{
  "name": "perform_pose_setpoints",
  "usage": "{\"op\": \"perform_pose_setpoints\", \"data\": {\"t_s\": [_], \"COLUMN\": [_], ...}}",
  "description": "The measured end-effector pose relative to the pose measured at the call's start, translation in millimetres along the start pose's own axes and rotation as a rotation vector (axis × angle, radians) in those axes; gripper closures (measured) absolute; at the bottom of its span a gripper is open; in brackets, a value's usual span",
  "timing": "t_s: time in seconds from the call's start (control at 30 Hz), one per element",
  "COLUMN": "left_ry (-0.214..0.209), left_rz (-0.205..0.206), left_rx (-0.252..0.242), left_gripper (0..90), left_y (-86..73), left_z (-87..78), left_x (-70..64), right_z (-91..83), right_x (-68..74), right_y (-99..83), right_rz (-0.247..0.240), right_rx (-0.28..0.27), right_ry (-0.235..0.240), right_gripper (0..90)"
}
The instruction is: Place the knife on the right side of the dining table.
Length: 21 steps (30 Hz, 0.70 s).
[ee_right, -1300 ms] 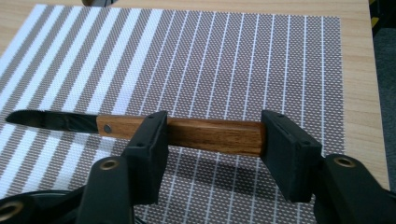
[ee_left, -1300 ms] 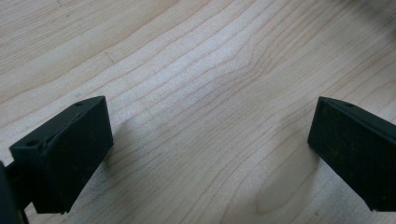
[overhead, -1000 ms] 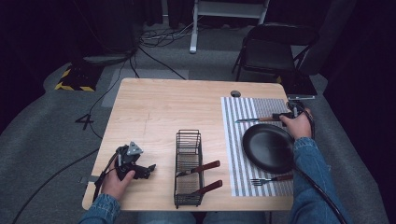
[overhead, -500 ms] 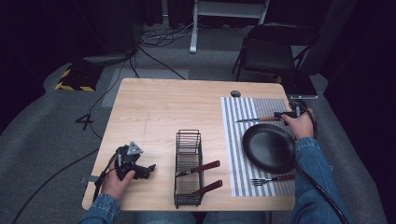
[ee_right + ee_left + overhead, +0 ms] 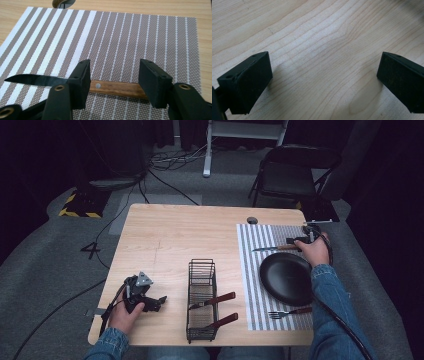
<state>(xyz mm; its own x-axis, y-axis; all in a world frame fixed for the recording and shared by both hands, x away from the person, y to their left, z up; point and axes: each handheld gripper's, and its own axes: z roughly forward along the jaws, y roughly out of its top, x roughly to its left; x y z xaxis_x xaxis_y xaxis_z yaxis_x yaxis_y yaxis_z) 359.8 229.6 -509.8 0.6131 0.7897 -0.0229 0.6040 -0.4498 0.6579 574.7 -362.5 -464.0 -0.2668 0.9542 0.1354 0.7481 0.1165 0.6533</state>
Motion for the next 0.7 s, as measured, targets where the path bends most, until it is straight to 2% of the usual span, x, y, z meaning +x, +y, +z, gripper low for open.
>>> {"op": "perform_pose_setpoints", "data": {"t_s": [0.2,0.3,0.37,0.47,0.7], "left_ry": [0.0,0.0,0.0,0.0,0.0], "left_rz": [0.0,0.0,0.0,0.0,0.0], "left_rx": [0.0,0.0,0.0,0.0,0.0], "left_gripper": [0.2,0.2,0.2,0.2,0.2], "left_y": [0.0,0.0,0.0,0.0,0.0], "left_z": [0.0,0.0,0.0,0.0,0.0], "left_x": [0.0,0.0,0.0,0.0,0.0], "right_z": [8.4,10.5,11.8,11.9,10.6], "right_x": [3.3,3.7,2.0,1.4,0.3], "right_y": [1.1,-0.8,-2.6,-4.9,-7.1], "right_rz": [0.005,0.033,0.031,0.056,0.06], "right_rx": [0.017,0.033,0.038,0.054,0.052], "right_ry": [0.0,-0.007,-0.011,-0.01,-0.009], "right_gripper": [43.8,43.7,43.7,43.7,43.5]}}
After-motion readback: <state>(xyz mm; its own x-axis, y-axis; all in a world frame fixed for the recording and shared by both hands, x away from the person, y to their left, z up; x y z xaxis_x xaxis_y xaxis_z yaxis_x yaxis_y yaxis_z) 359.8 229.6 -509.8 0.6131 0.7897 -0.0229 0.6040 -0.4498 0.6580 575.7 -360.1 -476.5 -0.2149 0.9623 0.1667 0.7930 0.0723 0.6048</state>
